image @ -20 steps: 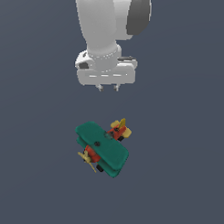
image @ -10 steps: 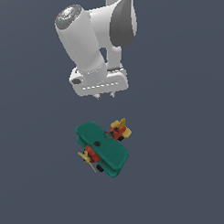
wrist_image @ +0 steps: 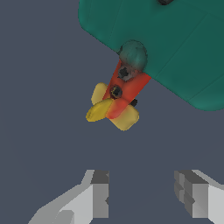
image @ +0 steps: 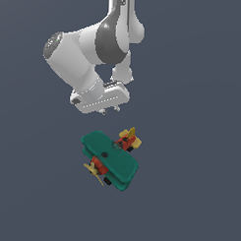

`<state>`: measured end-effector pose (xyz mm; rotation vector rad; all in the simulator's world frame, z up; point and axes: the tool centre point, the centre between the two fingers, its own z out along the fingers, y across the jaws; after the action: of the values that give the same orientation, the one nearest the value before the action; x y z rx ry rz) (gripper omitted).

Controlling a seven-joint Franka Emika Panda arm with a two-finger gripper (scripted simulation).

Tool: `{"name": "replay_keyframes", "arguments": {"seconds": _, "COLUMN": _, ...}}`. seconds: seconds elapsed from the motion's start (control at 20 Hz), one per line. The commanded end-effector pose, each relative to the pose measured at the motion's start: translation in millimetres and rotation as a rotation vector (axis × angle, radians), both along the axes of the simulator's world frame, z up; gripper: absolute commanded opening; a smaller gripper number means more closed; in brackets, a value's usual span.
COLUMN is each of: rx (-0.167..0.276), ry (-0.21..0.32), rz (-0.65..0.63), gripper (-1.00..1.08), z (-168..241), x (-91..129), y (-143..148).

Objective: Pick up the object and move it to a goal position.

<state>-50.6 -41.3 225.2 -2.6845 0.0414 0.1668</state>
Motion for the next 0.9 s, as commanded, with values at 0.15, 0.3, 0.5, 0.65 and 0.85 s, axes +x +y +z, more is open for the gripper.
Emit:
{"name": "replay_keyframes", "arguments": {"seconds": 0.15, "rx": 0.102, "ry": -0.012, "rz": -0.012, "gripper": 0.28, "z": -15.8, "x": 4.6, "y": -7.5}}
{"name": "replay_keyframes", "arguments": {"seconds": 0.3, "rx": 0.158, "ry": -0.024, "rz": -0.021, "gripper": 0.28, "z": -23.8, "x": 7.2, "y": -11.9}}
{"name": "replay_keyframes", "arguments": {"seconds": 0.5, "rx": 0.232, "ry": -0.045, "rz": -0.036, "gripper": 0.28, "z": -33.7, "x": 11.0, "y": -18.1}}
{"name": "replay_keyframes", "arguments": {"seconds": 0.65, "rx": 0.287, "ry": -0.064, "rz": -0.049, "gripper": 0.28, "z": -40.6, "x": 14.0, "y": -23.0}}
{"name": "replay_keyframes", "arguments": {"seconds": 0.85, "rx": 0.349, "ry": -0.091, "rz": -0.066, "gripper": 0.28, "z": -47.8, "x": 17.6, "y": -29.2}}
